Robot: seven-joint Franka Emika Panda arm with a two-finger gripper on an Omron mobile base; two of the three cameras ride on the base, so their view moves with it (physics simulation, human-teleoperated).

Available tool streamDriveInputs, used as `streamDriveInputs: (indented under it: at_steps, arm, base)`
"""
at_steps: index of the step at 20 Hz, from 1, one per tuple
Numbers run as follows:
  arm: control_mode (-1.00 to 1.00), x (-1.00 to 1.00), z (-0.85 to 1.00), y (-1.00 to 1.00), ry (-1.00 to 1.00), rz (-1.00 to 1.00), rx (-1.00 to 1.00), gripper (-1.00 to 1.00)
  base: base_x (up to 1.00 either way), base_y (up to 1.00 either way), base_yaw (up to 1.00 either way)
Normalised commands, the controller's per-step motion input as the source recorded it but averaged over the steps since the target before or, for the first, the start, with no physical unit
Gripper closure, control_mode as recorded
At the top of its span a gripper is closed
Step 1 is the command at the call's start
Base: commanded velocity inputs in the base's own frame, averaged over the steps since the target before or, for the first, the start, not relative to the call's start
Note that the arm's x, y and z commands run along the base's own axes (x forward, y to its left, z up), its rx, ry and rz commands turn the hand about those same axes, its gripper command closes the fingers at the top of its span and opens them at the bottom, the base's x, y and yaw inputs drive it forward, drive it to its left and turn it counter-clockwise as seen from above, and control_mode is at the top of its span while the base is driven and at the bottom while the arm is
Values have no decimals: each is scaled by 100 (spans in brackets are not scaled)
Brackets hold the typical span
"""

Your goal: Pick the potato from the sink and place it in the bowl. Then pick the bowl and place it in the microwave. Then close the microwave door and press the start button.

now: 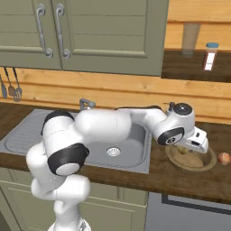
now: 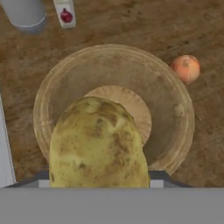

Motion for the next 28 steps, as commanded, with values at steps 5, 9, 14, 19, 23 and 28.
streamDriveInputs:
  at_steps: [5, 9, 14, 19, 23, 28]
  arm:
    - [-100, 14, -47, 0, 2, -2, 0, 100]
    - [-100, 3, -45, -8, 5, -1, 0, 100]
    - [-100, 4, -27, -11, 5, 0, 0, 100]
    - [-100, 11, -25, -8, 6, 0, 0, 100]
    - [-100, 15, -13, -4, 2, 0, 0, 100]
    - [-100, 32, -17, -1, 2, 0, 0, -100]
  base:
    - [0, 0, 0]
    - [0, 0, 0]
    - [0, 0, 0]
    - [0, 0, 0]
    - [0, 0, 0]
    - [0, 0, 0]
